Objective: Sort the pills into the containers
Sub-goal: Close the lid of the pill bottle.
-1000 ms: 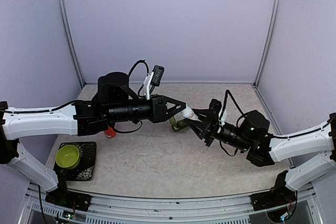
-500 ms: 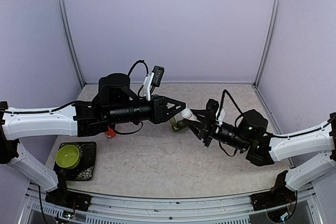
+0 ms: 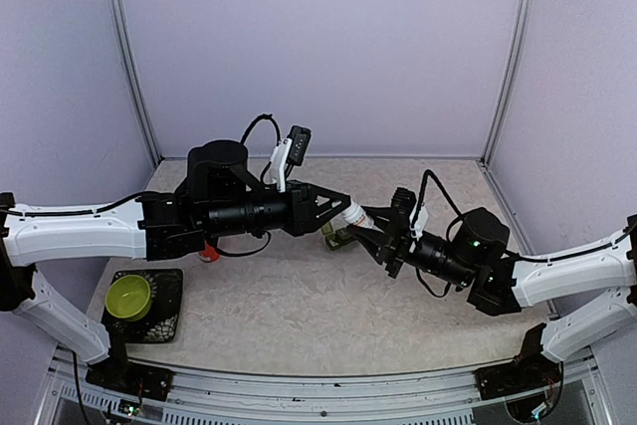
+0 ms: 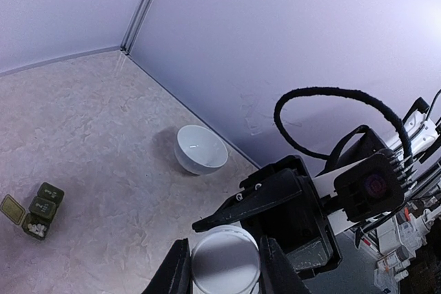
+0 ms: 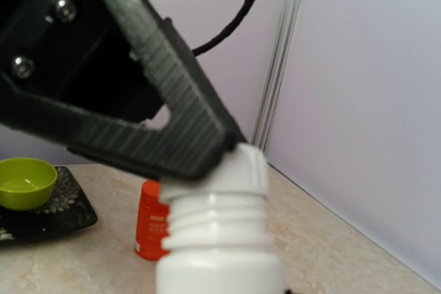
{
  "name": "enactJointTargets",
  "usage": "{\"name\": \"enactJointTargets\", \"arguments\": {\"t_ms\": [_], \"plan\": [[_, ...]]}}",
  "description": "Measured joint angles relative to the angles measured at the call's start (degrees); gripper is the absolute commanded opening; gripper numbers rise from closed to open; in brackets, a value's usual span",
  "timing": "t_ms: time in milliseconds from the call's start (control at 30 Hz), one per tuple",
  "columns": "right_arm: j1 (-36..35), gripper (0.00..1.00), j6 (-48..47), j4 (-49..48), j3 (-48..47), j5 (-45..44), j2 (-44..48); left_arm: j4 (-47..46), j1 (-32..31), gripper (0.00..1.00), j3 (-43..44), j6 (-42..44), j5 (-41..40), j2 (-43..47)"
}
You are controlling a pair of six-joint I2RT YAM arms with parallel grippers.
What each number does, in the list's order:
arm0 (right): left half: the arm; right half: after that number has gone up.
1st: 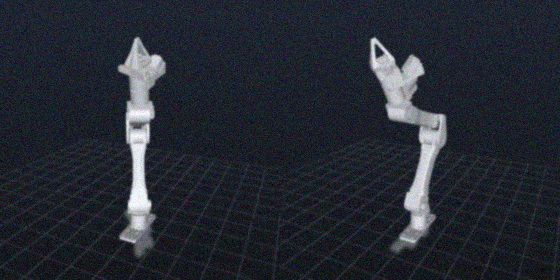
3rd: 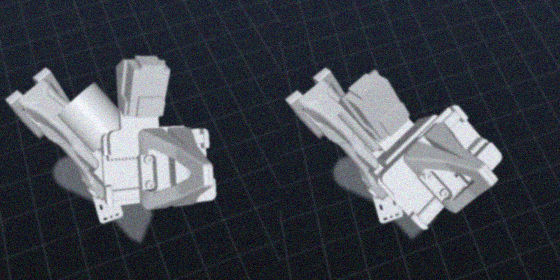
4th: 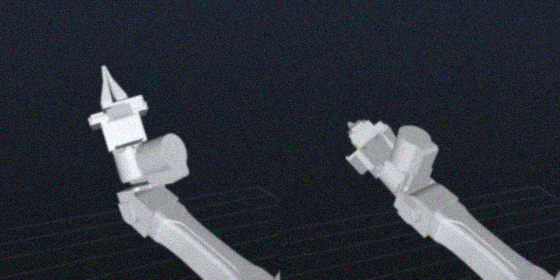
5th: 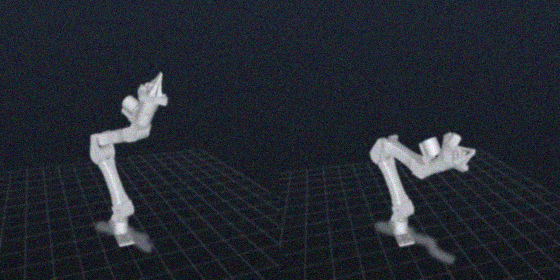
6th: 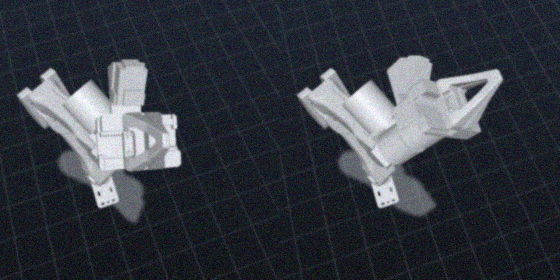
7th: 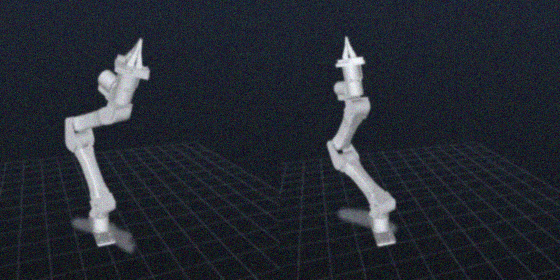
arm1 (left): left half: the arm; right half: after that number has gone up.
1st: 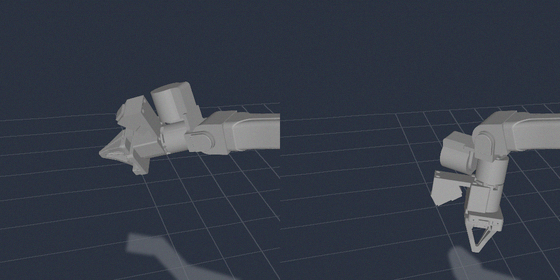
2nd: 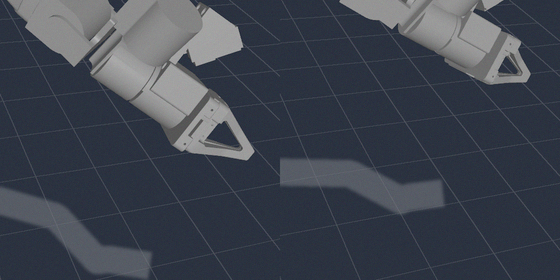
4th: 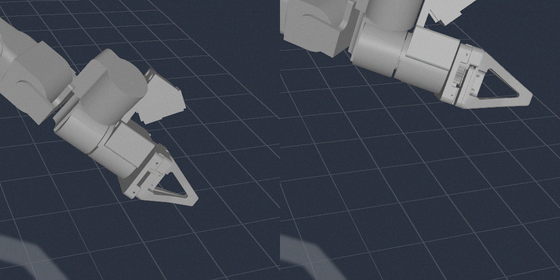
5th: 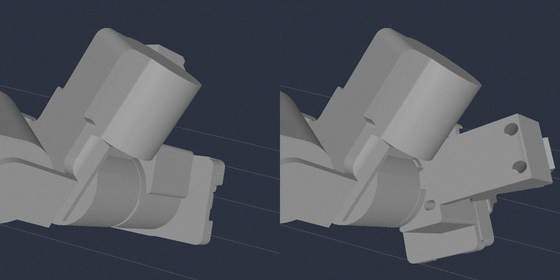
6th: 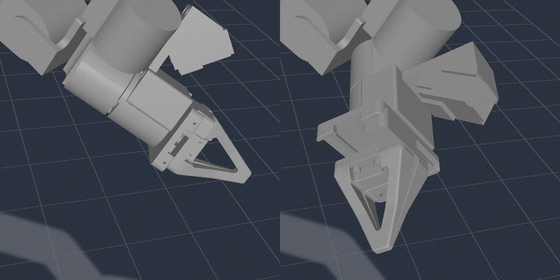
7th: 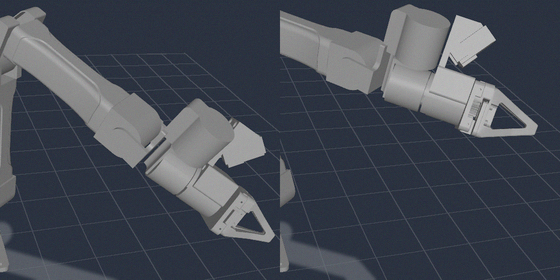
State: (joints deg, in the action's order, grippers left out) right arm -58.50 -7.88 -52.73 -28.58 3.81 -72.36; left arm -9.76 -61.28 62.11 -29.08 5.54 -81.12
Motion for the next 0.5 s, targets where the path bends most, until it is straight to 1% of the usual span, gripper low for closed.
{"name": "enactJointTargets", "arguments": {"t_ms": [500], "plan": [[0.0,0.04,0.1,2.2,-1.7,0.7,0.0,-0.1,0.1,0.21,0.3,-0.1,0.7,0.0]]}}
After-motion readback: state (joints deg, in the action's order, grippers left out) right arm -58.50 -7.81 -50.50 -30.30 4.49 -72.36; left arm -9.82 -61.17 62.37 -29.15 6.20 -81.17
